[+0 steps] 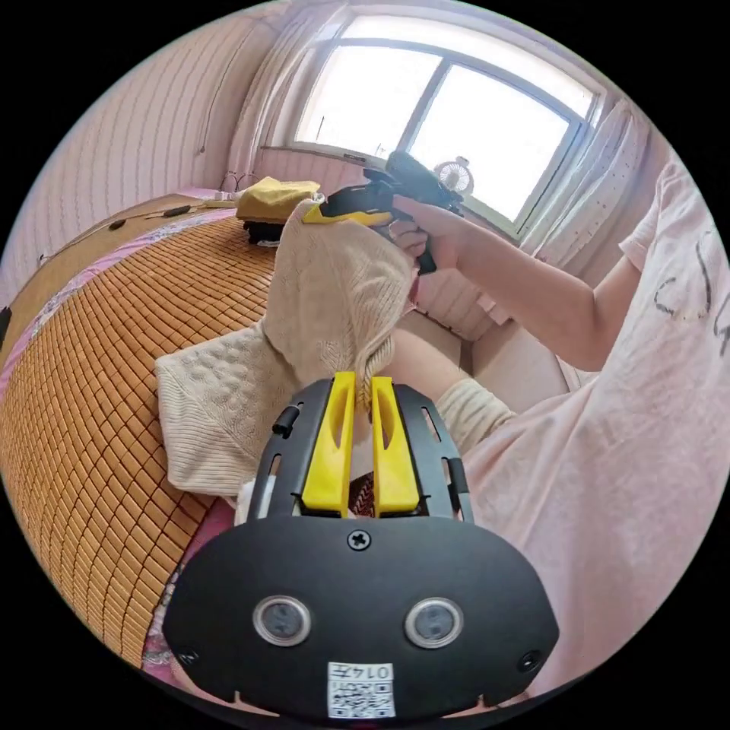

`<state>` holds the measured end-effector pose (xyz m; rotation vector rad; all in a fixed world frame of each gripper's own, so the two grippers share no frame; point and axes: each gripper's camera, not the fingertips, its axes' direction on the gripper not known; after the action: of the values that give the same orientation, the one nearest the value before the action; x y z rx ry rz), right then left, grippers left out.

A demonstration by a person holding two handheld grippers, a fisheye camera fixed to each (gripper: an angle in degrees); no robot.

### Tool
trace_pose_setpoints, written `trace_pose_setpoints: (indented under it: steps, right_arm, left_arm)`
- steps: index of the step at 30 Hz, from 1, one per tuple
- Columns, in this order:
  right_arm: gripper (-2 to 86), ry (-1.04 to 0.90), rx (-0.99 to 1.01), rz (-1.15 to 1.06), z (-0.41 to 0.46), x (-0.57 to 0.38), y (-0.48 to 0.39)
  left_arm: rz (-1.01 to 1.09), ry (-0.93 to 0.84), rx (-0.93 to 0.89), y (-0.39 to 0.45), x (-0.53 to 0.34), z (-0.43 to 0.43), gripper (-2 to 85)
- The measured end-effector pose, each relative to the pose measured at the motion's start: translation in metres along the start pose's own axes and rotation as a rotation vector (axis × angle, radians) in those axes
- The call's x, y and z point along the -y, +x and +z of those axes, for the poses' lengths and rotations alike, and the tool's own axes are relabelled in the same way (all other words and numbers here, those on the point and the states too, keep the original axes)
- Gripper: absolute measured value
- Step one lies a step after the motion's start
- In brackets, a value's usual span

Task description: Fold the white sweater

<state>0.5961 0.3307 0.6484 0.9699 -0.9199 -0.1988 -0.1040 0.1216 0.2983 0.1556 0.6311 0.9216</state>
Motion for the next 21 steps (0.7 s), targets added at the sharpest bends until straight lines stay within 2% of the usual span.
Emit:
trace_pose_setpoints:
  steps: [5,7,11,15,18,21]
  right_arm:
    - [9.8,-0.228,0.018,-0.114,0.156,0.059,-0.06]
    - [9.2,-0.354,-0.086,-0.125,0.228,0.07,-0.066]
    - [7.3,-0.289,-0.121,-0.189,0.238,0.064,-0.083]
    - [2.2,-0.25,-0.269,-0.254,0.228,0.046,-0.094]
    - [0.5,-0.313,-0.31,-0.235,0.261,0.045,-0.087]
    - [-0.1,-0.385,-0.391,-0.226,0.313,0.047,-0.083]
  left_arm:
    - [-0.246,-0.112,0.131,-0.054,-0.067,-0.006,5.0]
    - [-0.315,-0.154,0.16,-0.07,-0.09,-0.005,5.0]
    - [-0.402,-0.155,0.213,-0.09,-0.117,-0.026,4.9]
    - [-0.422,-0.08,0.253,-0.11,-0.113,-0.035,5.2]
    - [-0.448,-0.046,0.28,-0.139,-0.101,-0.016,8.7]
    - [-0.479,-0.085,0.266,-0.171,-0.091,0.016,14.0]
